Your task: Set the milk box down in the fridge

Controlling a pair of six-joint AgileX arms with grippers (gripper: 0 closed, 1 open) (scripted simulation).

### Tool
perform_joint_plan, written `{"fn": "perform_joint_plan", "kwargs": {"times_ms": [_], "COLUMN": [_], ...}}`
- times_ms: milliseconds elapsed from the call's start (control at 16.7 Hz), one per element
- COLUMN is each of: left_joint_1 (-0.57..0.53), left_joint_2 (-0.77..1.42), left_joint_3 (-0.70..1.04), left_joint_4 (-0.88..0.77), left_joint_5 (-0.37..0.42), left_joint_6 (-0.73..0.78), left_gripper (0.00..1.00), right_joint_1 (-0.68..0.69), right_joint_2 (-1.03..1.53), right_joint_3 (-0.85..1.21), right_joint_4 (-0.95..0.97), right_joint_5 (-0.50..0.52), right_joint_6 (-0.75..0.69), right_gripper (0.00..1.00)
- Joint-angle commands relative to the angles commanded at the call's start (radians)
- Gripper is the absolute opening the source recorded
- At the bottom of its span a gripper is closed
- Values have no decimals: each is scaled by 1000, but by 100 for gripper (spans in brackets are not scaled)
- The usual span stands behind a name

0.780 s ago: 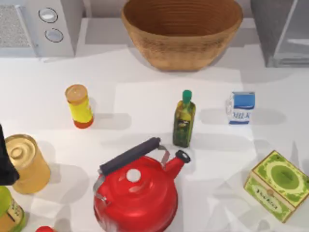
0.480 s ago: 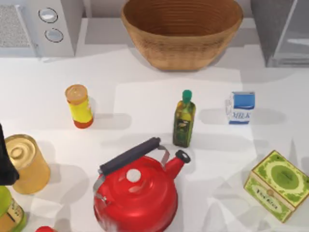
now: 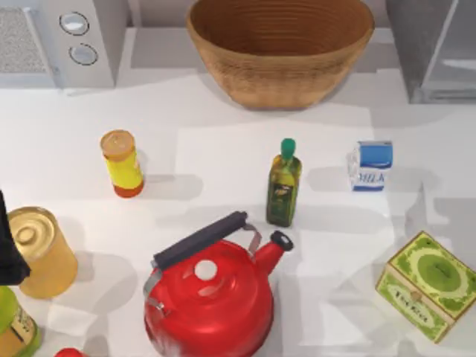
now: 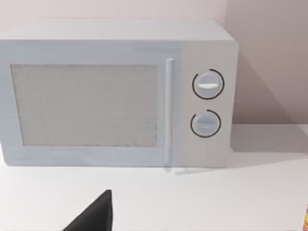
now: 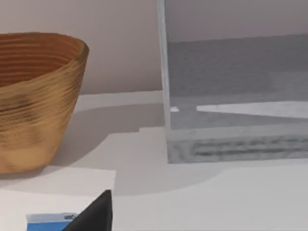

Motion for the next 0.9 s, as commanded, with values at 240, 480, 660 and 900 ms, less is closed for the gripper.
{"fn": "perform_joint_plan", "kwargs": {"times_ms": [240,480,660,900], "left_joint_1": [0,0,0,0], "left_joint_2": [0,0,0,0], "left_joint_3": [0,0,0,0], "left_joint_4": [0,0,0,0], "left_joint_5": [0,0,0,0], "left_joint_6": [0,0,0,0], "left_gripper": [100,100,100,100], "right_joint_1": [118,226,289,338], "right_joint_2": [419,810,1037,1200], "right_joint_3": [133,255,326,378], "right_joint_4": [147,281,360,419], "right_joint_5": [107,206,263,305], "right_joint_6": [66,127,163,190], "right_gripper": [100,100,100,100]}}
